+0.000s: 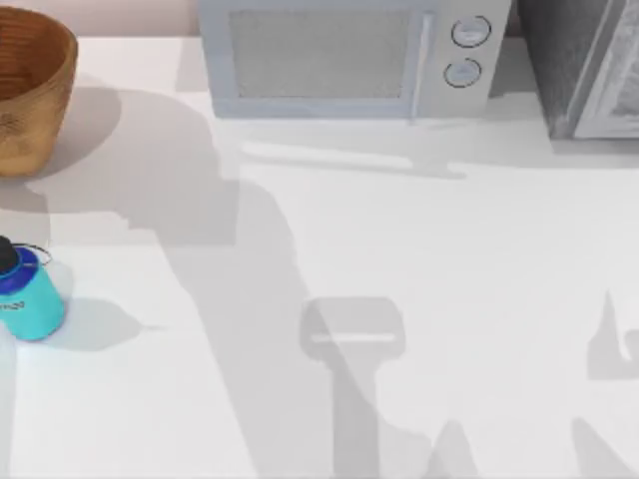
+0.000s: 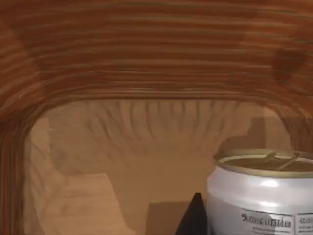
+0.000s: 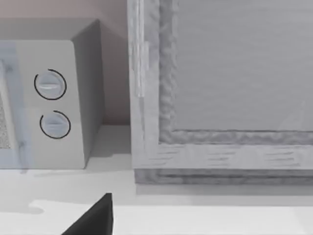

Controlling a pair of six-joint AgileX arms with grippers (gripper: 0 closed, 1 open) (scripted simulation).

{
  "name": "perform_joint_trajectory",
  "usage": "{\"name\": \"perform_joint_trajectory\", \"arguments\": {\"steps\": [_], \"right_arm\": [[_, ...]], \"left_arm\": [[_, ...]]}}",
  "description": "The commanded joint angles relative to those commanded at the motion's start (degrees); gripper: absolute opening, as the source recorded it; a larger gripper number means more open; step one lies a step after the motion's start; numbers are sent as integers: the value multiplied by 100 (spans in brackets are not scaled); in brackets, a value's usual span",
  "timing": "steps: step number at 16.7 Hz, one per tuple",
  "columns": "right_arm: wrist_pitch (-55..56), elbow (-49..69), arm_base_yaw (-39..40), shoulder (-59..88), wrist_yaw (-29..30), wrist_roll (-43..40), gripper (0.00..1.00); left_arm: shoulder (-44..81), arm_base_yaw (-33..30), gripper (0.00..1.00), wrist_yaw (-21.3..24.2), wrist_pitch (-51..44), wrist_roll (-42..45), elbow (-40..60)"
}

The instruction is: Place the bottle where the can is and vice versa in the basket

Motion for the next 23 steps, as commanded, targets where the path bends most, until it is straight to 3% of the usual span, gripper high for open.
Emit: {"name": "perform_joint_trajectory", "arguments": {"steps": [6,18,23], "right_arm": [[0,0,0,0,0,0,100],[0,0,0,0,0,0,100],[0,0,0,0,0,0,100]], "left_arm": [[-3001,-341,0,-340,1411,-150,-2549],[-10617,-1083,0,-1209,4281,-800,-9828],[-12796,-1263,0,-1530,5324,-987,-11847]]}}
